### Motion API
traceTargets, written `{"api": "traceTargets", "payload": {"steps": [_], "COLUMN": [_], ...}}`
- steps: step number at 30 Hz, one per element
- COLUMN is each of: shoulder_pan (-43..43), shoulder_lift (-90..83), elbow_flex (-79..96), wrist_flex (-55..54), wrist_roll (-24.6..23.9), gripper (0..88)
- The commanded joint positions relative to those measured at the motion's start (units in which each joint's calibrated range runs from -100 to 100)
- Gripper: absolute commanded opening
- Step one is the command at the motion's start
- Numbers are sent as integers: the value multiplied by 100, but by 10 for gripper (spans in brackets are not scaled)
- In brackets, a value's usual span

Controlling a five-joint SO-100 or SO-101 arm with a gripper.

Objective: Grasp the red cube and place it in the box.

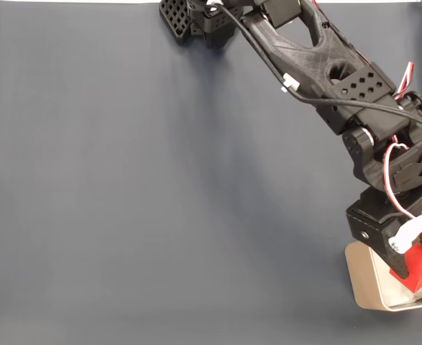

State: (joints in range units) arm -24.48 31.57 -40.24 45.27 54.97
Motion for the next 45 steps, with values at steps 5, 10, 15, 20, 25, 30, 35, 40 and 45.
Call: {"api": "traceTargets", "payload": {"steps": [5,10,15,20,25,30,35,40,45], "shoulder_pan": [-52,-52,-52,-45,-31,-24,-16,5,5], "shoulder_lift": [-158,-167,-184,-210,-219,-236,-254,-262,-262], "elbow_flex": [-338,-338,-301,-283,-274,-274,-274,-274,-292], "wrist_flex": [-125,-109,-92,-76,-35,-35,-43,-100,-109], "wrist_roll": [29,20,-34,-112,-132,-122,-205,-322,-352], "gripper": [0,0,0,0,0,0,68,195,320]}}
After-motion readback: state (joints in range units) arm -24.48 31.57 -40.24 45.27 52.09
